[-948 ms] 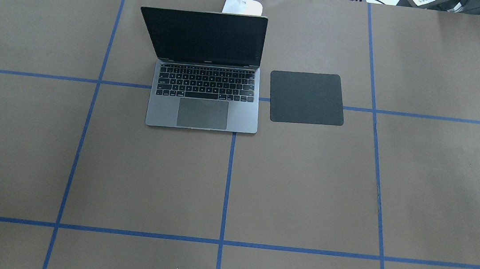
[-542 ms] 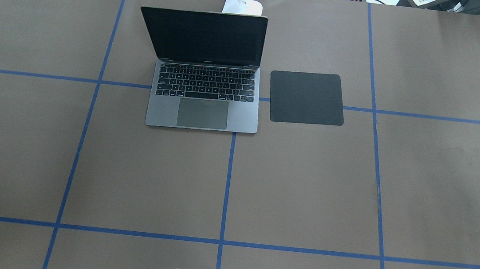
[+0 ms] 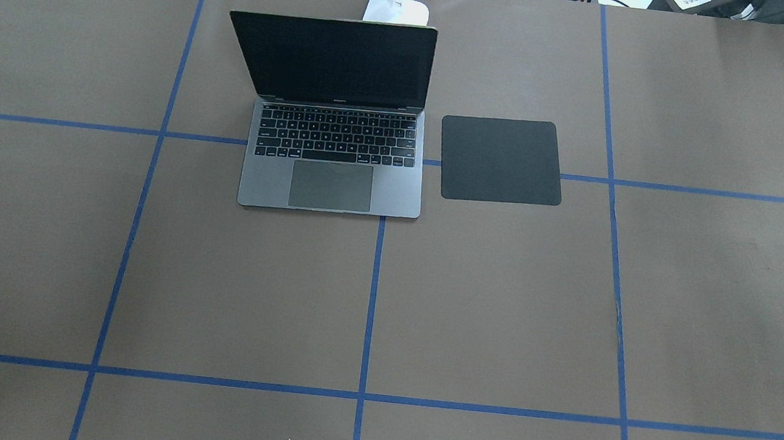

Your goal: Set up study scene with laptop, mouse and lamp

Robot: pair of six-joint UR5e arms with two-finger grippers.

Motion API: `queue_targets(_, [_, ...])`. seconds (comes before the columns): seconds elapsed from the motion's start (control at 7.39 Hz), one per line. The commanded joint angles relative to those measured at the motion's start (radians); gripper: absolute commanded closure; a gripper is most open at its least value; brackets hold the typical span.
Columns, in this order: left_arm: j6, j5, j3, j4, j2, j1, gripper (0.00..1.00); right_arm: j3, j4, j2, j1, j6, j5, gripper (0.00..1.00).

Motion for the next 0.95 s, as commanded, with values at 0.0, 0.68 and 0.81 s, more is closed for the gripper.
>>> queue_targets(0.0, [0.004,-0.001,-0.003,-0.067,0.028,0.000,0.40,0.006,0.000,0.001,0.000,0.001,-0.001,0.06])
queue_targets(0.68, [0.135,-0.022,-0.098,-0.131,0.051,-0.061,0.40,0.006,0.000,0.000,-0.002,0.000,-0.006,0.06])
queue_targets(0.81, [0.242,-0.081,-0.110,-0.131,0.013,-0.160,0.40,0.003,0.000,0.000,-0.002,0.001,-0.002,0.06])
